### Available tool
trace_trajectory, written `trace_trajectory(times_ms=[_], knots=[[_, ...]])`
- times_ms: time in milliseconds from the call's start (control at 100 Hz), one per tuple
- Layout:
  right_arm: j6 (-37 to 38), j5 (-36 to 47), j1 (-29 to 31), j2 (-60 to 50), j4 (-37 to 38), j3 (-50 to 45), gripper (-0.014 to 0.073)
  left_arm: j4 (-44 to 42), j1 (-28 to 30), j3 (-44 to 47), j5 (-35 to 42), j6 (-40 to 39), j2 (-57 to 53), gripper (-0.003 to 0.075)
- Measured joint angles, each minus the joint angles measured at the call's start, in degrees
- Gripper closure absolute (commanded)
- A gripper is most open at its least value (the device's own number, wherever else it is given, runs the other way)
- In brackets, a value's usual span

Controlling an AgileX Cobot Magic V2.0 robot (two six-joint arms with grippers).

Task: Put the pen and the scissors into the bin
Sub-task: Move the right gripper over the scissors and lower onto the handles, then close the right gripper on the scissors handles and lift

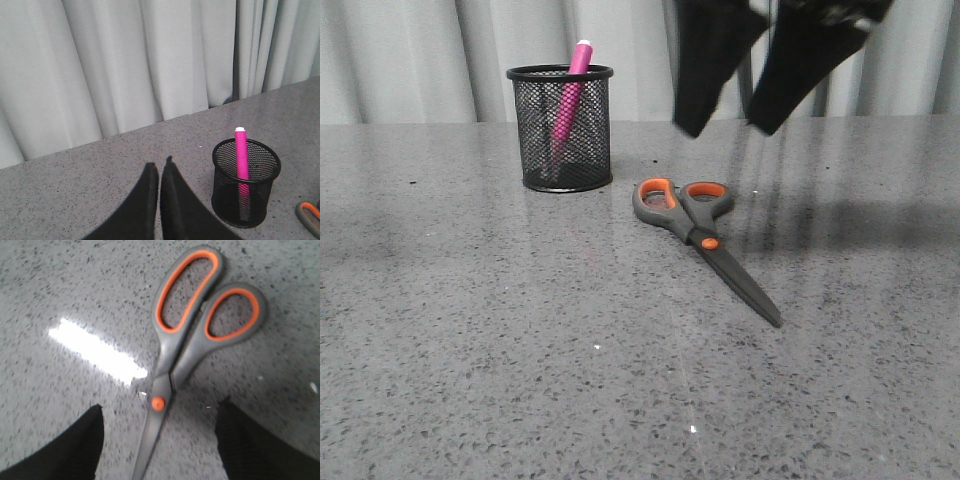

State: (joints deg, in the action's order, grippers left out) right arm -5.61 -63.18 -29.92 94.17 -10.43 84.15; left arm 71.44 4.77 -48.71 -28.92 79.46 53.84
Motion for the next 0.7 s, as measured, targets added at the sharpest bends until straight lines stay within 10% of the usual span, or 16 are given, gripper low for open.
trace_trajectory(times_ms=[700], knots=[[6.9,4.1,-0.9,11.1,3.9,1.5,0.0162,0.4,0.0,0.1,1.6,0.0,0.0,0.0739]])
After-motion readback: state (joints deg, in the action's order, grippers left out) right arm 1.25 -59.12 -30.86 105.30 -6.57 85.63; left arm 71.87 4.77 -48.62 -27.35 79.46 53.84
